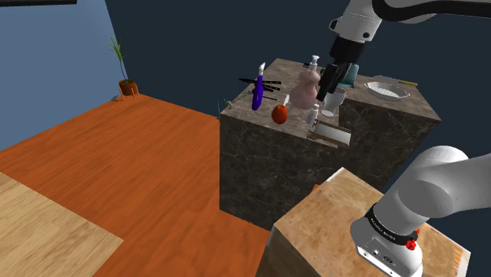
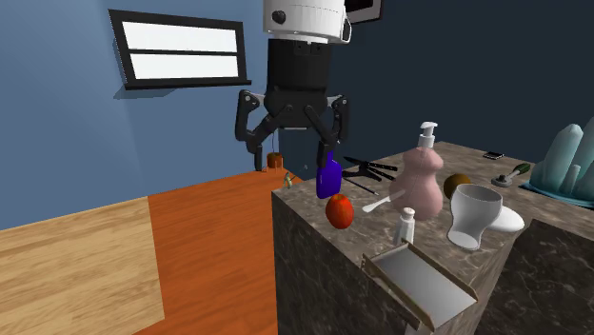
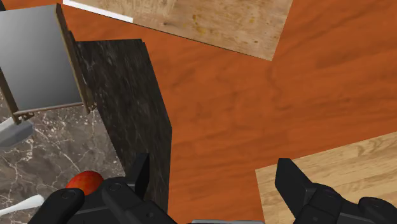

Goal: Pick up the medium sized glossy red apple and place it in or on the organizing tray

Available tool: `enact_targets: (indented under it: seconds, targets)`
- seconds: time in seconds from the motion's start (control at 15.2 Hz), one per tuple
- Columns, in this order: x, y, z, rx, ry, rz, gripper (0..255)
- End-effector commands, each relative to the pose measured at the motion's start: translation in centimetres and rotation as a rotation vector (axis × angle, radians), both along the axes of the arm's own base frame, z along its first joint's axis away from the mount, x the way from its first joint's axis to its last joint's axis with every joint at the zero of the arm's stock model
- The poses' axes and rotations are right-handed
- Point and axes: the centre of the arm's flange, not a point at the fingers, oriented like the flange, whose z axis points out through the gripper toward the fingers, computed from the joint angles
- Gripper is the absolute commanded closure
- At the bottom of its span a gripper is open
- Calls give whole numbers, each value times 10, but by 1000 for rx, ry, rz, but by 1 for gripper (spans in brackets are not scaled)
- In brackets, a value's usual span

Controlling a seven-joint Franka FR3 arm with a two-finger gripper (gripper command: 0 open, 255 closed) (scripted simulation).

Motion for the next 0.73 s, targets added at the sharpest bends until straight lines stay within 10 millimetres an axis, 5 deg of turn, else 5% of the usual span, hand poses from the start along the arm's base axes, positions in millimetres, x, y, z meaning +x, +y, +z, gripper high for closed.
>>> enact_targets:
  seconds: [0.0, 0.66]
  targets:
    - [0, 0, 0, 0, 0, 0, 0]
    - [94, -69, -66, -19, 23, 170, 0]
